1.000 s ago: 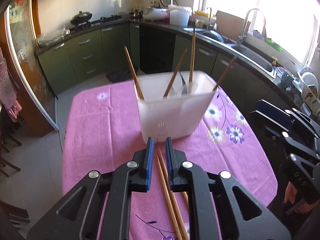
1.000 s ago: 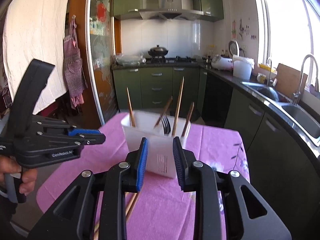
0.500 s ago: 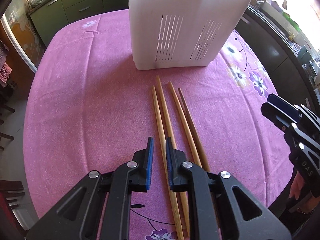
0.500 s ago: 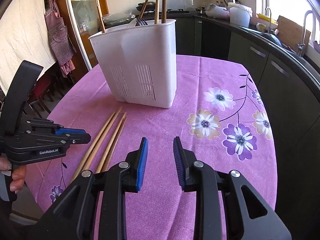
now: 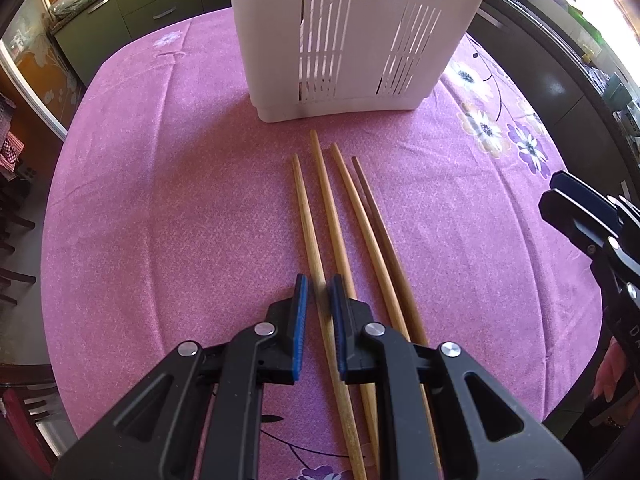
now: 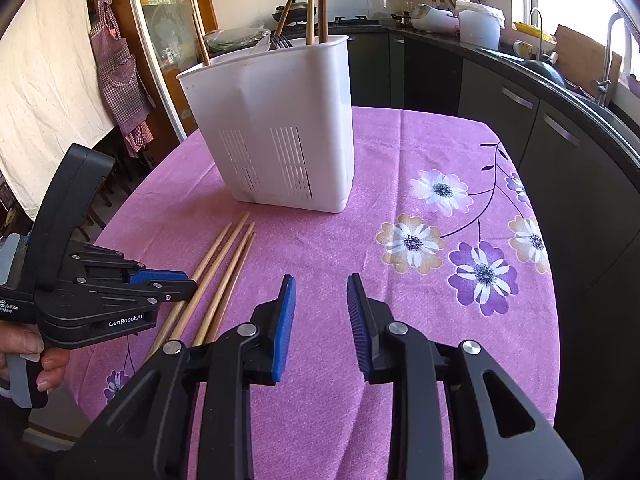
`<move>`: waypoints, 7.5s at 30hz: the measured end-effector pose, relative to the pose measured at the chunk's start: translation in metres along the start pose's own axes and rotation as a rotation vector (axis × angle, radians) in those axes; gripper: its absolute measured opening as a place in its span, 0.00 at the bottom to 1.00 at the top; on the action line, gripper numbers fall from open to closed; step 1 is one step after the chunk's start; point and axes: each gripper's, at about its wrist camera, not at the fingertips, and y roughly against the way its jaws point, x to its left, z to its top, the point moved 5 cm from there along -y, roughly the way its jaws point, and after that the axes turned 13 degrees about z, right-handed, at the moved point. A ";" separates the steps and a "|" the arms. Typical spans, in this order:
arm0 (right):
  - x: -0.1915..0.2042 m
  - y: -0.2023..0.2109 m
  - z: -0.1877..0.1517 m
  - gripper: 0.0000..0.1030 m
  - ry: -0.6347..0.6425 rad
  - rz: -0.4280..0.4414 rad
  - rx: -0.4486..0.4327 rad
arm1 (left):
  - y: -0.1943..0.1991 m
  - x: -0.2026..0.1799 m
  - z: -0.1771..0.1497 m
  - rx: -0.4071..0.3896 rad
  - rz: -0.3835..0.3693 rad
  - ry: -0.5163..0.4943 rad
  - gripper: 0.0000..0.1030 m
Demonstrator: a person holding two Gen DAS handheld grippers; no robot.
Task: Organize utensils
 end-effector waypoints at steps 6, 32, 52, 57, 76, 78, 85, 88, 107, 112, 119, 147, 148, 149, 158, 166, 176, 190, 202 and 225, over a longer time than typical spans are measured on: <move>-0.003 0.001 -0.001 0.26 -0.007 -0.002 -0.003 | 0.001 0.003 0.001 -0.008 -0.008 0.007 0.08; 0.011 -0.039 -0.003 0.31 -0.025 0.067 0.111 | 0.138 0.051 -0.027 -0.385 -0.011 0.075 0.07; 0.051 -0.086 -0.008 0.30 0.073 0.005 0.218 | 0.149 0.063 -0.046 -0.440 -0.022 0.094 0.07; 0.062 -0.091 -0.010 0.30 0.102 0.005 0.231 | 0.148 0.064 -0.046 -0.440 -0.021 0.093 0.07; 0.053 -0.105 -0.003 0.10 0.061 -0.002 0.235 | 0.152 0.065 -0.048 -0.443 -0.019 0.092 0.07; 0.052 -0.104 -0.003 0.06 0.057 -0.001 0.229 | 0.152 0.065 -0.048 -0.443 -0.018 0.093 0.07; 0.052 -0.069 0.011 0.06 0.043 0.025 0.126 | 0.151 0.068 -0.050 -0.442 -0.017 0.092 0.07; 0.058 -0.037 0.023 0.06 0.055 0.035 0.039 | 0.151 0.068 -0.050 -0.442 -0.017 0.091 0.07; 0.080 0.128 -0.016 0.06 0.100 0.050 -0.241 | 0.154 0.064 -0.054 -0.453 -0.002 0.075 0.07; 0.080 0.139 -0.022 0.06 0.090 0.045 -0.250 | 0.155 0.063 -0.055 -0.454 -0.003 0.074 0.07; 0.078 0.135 -0.015 0.06 0.090 0.049 -0.247 | 0.158 0.063 -0.054 -0.458 0.004 0.071 0.07; 0.077 0.124 0.014 0.06 0.104 0.086 -0.254 | 0.002 0.090 0.024 -0.041 0.102 0.125 0.18; 0.077 0.124 0.014 0.06 0.104 0.087 -0.254 | -0.004 0.090 0.026 -0.028 0.115 0.125 0.18; 0.077 0.124 0.014 0.06 0.105 0.087 -0.253 | -0.009 0.090 0.027 -0.018 0.125 0.122 0.18; 0.076 0.124 0.015 0.06 0.104 0.090 -0.253 | -0.018 0.080 0.027 0.012 0.125 0.080 0.06; 0.077 0.129 0.017 0.06 0.109 0.088 -0.266 | 0.051 0.094 0.016 -0.141 0.080 0.108 0.06; 0.087 0.129 0.018 0.06 0.129 0.089 -0.263 | 0.139 0.102 -0.017 -0.343 0.037 0.096 0.06; 0.093 0.150 0.054 0.06 0.159 0.088 -0.317 | 0.168 0.099 -0.001 -0.411 -0.003 0.073 0.06; 0.097 0.193 0.188 0.06 0.177 0.091 -0.593 | 0.278 0.096 0.094 -0.703 -0.098 0.153 0.06; 0.046 0.066 0.233 0.07 0.111 -0.007 -0.396 | 0.159 0.069 0.160 -0.601 -0.009 0.161 0.12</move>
